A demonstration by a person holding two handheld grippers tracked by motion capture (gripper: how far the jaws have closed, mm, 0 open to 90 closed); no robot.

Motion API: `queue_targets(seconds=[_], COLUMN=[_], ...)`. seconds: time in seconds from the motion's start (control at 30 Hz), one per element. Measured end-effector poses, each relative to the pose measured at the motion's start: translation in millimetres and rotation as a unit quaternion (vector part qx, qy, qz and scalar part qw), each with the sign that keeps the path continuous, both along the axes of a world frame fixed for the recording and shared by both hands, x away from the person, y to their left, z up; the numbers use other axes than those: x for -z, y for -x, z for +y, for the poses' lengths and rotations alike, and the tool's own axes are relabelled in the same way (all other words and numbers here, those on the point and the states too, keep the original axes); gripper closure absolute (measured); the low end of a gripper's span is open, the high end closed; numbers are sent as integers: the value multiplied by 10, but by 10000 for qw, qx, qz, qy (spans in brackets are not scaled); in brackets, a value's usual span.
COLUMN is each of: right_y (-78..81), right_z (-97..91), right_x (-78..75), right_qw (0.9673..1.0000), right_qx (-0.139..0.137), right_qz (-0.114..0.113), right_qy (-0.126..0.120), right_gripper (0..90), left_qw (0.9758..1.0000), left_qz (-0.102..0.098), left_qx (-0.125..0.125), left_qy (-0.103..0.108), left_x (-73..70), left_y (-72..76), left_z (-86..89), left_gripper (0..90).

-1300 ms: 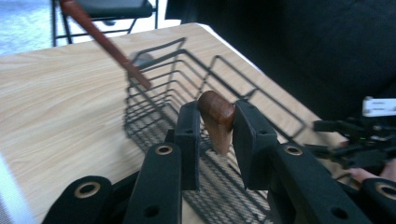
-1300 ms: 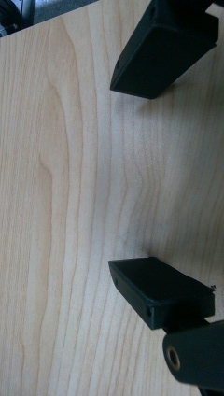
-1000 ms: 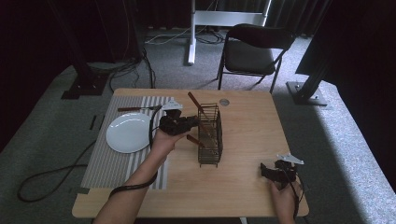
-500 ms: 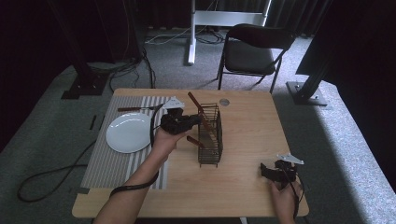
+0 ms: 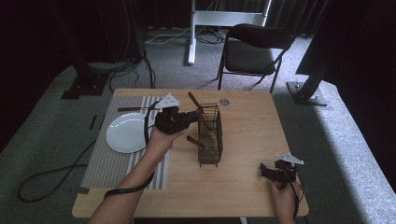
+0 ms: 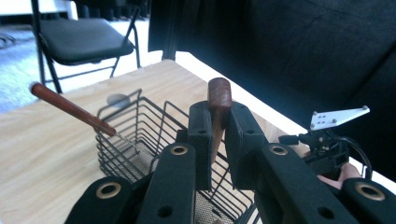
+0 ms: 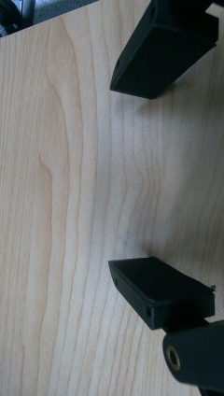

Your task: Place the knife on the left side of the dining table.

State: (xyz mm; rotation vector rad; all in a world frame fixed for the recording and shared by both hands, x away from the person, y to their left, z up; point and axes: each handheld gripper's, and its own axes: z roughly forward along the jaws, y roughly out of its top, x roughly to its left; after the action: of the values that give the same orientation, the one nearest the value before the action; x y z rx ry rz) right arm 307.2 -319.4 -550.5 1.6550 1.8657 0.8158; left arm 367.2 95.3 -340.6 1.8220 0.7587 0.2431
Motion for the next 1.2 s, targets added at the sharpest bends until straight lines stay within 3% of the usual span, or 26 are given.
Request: queue_targets(seconds=[0.37,0.67,0.93,1.2], right_y=[0,0,0,0], right_z=[-1,-1,0,0], right_x=[-1,-1,-1,-1], right_qw=[10000,10000,10000,10000], right_qx=[-1,-4,0,3], right_qz=[4,5,5,5], right_qy=[4,8,5,4], right_gripper=[119,120,120,120], left_qw=[9994,9984,9960,9942], left_qz=[-300,-399,-462,-358], left_qx=[-50,-309,-704,-973], left_qy=[166,236,312,272], left_x=[-275,-391,-430,-326], left_y=[155,246,326,405], left_z=[144,396,687,967], left_gripper=[815,815,815,815])
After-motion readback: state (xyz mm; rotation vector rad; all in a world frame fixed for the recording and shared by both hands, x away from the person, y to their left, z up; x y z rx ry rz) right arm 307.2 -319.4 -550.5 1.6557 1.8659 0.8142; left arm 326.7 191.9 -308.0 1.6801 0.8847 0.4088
